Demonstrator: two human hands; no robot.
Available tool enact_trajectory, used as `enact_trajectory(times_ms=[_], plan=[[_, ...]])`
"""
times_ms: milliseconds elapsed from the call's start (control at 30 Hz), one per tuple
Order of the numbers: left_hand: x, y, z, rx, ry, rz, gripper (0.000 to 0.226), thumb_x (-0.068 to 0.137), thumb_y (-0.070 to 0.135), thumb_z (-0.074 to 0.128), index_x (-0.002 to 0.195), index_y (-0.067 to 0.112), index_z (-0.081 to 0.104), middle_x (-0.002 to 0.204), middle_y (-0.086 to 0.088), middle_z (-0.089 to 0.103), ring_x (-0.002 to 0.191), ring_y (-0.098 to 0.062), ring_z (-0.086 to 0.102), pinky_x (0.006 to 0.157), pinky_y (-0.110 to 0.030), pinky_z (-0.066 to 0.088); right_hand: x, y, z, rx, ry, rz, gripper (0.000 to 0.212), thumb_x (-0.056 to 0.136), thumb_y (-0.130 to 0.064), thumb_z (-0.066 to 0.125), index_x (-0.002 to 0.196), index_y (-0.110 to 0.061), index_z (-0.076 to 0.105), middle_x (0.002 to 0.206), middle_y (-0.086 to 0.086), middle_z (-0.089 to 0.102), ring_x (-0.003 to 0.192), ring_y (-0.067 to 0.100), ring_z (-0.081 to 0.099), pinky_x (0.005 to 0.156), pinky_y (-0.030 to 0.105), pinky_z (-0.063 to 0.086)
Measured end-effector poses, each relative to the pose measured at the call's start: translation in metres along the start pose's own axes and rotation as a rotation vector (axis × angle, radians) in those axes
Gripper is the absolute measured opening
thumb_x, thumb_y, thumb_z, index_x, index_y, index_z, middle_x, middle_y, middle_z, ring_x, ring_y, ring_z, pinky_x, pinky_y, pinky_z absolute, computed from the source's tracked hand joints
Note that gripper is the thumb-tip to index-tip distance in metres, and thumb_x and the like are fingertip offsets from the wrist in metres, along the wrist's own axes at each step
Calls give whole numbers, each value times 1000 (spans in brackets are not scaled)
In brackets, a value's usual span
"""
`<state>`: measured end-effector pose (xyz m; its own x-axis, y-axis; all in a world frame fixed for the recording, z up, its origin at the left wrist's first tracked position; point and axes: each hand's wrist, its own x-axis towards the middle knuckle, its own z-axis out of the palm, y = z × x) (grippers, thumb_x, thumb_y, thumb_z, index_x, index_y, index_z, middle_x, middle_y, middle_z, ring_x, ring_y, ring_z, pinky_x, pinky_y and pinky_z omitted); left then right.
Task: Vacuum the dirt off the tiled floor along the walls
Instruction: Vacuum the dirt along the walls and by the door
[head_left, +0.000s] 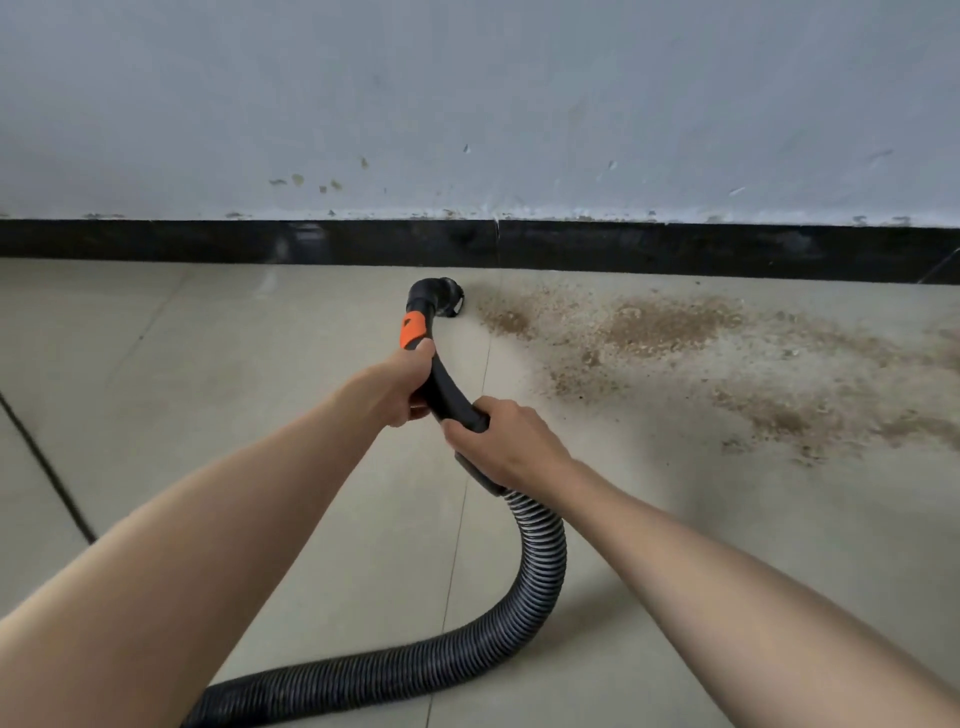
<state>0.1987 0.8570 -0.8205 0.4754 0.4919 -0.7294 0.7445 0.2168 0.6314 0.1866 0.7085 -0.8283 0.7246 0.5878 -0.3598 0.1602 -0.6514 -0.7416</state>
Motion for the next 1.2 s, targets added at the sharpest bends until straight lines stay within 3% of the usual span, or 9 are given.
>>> enact_trajectory(times_ms=[167,267,400,567,767,933,1033,1200], plan=[[-16,30,-18,38,24,-43,42,98,37,41,127,7,43,111,-10,59,99,-25,57,88,-33,44,6,-18,-20,-65,-22,-69,31,90,-52,48,94,-22,56,82,-1,61,82,26,60,62,32,41],[-6,42,-29,-96,45,-73,44,99,37,40,130,5,37,114,-13,54,108,-29,54,86,-35,44,24,-35,-25,-136,-35,-94,31,90,-53,47,90,-22,54,74,-5,55,77,26,56,56,31,35],[26,38,-30,-204,98,-107,49,99,42,38,130,5,35,101,-12,53,95,-29,53,81,-38,44,56,-43,-15,-207,-56,-101,26,88,-48,50,86,-22,53,75,-3,54,78,27,57,55,31,34],[69,21,-28,-191,85,-79,55,97,50,38,132,7,34,99,-11,53,83,-26,55,76,-38,45,78,-31,0,-311,-14,-90,25,90,-46,48,85,-21,48,69,-4,47,71,26,51,50,28,28],[79,12,-16,-218,31,-51,61,98,51,34,140,8,28,110,-11,49,96,-29,51,80,-41,45,76,-20,8,-407,48,-65,26,92,-47,46,89,-21,45,65,-4,42,63,25,43,48,28,23],[66,8,5,-162,-4,2,49,99,49,34,126,8,36,89,-8,52,83,-27,55,74,-40,46,59,-2,4,-355,84,-22,30,92,-51,45,88,-21,44,67,-4,43,63,25,45,49,30,25],[54,6,24,-96,-45,32,44,99,48,33,116,8,37,87,-8,53,75,-23,55,62,-36,47,42,12,-1,-309,113,22,31,92,-52,45,89,-22,45,73,-2,48,73,28,49,58,33,32],[37,9,54,-29,-118,47,44,99,49,33,112,7,38,87,-9,54,74,-23,56,58,-34,48,21,27,-17,-229,143,100,31,91,-53,47,91,-22,48,80,-1,54,78,27,54,64,34,38]])
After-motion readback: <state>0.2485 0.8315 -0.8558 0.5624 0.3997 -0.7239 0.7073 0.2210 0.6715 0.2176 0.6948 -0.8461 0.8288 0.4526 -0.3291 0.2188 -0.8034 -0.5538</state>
